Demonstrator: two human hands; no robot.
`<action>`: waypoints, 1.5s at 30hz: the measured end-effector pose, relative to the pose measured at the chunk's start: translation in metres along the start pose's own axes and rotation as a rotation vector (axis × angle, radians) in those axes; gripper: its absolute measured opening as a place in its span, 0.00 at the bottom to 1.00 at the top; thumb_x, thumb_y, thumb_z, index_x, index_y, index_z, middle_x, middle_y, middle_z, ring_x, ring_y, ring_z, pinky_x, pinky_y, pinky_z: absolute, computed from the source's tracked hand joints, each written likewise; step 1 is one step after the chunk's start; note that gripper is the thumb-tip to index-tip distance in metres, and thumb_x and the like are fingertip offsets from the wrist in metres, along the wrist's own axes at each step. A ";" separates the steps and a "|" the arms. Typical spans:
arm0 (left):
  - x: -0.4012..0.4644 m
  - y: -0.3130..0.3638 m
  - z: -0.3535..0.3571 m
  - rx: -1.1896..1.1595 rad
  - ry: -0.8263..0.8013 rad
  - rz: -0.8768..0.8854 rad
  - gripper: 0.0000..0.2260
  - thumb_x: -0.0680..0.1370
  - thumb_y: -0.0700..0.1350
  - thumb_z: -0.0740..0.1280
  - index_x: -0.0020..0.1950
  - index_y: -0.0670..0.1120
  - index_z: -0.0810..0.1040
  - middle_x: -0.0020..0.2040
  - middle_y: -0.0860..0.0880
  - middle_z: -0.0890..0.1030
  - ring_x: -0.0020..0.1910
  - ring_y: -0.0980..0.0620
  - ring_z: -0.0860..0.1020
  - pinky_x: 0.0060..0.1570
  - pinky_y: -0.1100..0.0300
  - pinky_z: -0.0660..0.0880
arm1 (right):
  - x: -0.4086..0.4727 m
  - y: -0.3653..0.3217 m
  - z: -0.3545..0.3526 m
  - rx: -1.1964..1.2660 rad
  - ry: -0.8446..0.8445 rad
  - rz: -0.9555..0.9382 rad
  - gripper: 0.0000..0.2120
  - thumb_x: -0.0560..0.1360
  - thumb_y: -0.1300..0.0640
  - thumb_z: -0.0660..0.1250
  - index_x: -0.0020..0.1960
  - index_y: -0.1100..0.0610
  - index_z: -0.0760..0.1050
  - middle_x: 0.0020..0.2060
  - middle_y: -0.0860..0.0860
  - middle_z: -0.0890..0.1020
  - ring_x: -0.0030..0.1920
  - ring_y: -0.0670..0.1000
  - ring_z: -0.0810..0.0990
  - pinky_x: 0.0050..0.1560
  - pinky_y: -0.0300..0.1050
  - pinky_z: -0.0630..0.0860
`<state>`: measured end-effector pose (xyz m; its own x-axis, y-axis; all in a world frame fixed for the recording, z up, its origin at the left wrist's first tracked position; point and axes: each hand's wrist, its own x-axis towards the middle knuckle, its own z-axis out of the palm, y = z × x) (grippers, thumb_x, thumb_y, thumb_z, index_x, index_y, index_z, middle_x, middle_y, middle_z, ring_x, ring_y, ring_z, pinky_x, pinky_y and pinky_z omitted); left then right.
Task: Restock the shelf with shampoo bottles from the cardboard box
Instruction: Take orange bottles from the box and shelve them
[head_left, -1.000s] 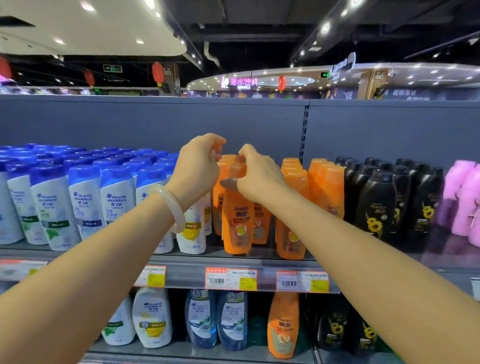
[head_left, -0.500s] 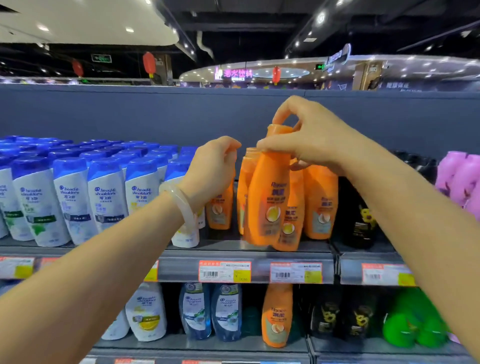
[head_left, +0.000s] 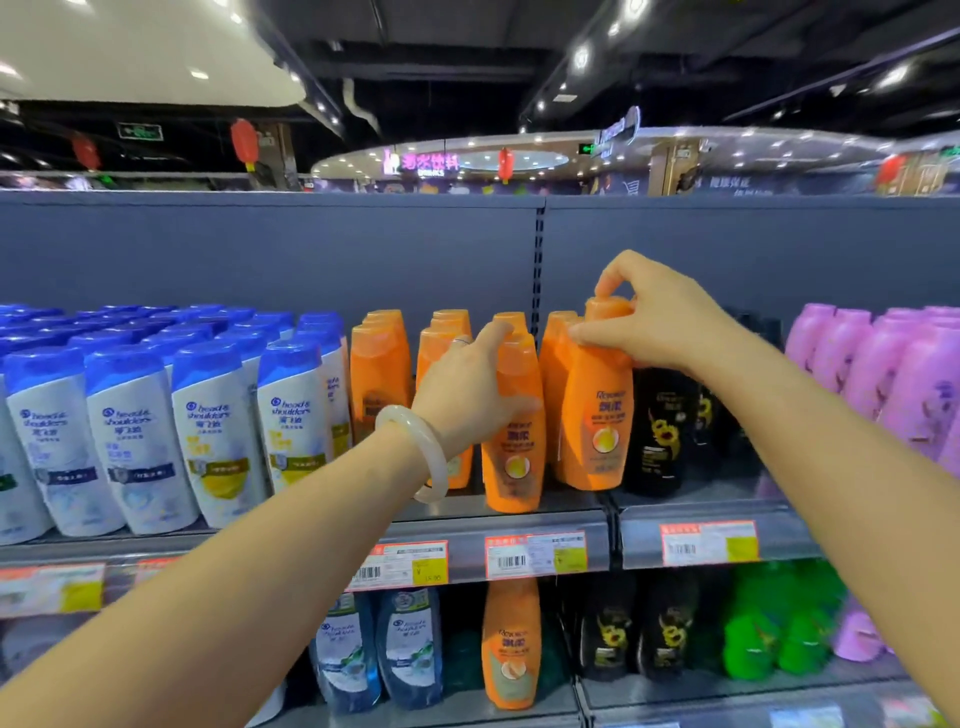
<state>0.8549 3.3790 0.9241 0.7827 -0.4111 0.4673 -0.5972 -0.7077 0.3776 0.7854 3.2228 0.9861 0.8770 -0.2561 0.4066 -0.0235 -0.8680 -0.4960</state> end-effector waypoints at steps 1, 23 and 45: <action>0.000 0.001 0.001 -0.011 0.008 -0.008 0.35 0.70 0.53 0.72 0.72 0.52 0.58 0.62 0.43 0.73 0.54 0.44 0.77 0.46 0.58 0.71 | 0.002 0.002 0.003 -0.011 0.004 0.003 0.19 0.69 0.47 0.69 0.55 0.51 0.67 0.50 0.52 0.73 0.49 0.56 0.75 0.48 0.55 0.78; -0.010 0.001 -0.005 -0.155 -0.009 -0.082 0.38 0.73 0.51 0.70 0.75 0.50 0.50 0.63 0.47 0.74 0.56 0.49 0.76 0.45 0.61 0.72 | 0.006 0.013 0.038 -0.249 -0.011 -0.027 0.28 0.72 0.39 0.65 0.66 0.51 0.62 0.62 0.53 0.75 0.58 0.56 0.75 0.53 0.54 0.76; 0.023 -0.055 -0.071 0.734 0.111 0.054 0.19 0.75 0.49 0.65 0.65 0.45 0.71 0.63 0.44 0.74 0.63 0.42 0.70 0.60 0.49 0.66 | 0.032 -0.068 0.051 -0.165 -0.105 -0.471 0.22 0.76 0.47 0.63 0.67 0.54 0.69 0.64 0.51 0.74 0.64 0.52 0.73 0.63 0.48 0.70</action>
<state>0.8932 3.4496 0.9706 0.7103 -0.4229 0.5627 -0.3329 -0.9062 -0.2607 0.8392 3.2955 0.9936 0.8541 0.2162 0.4730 0.3179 -0.9368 -0.1458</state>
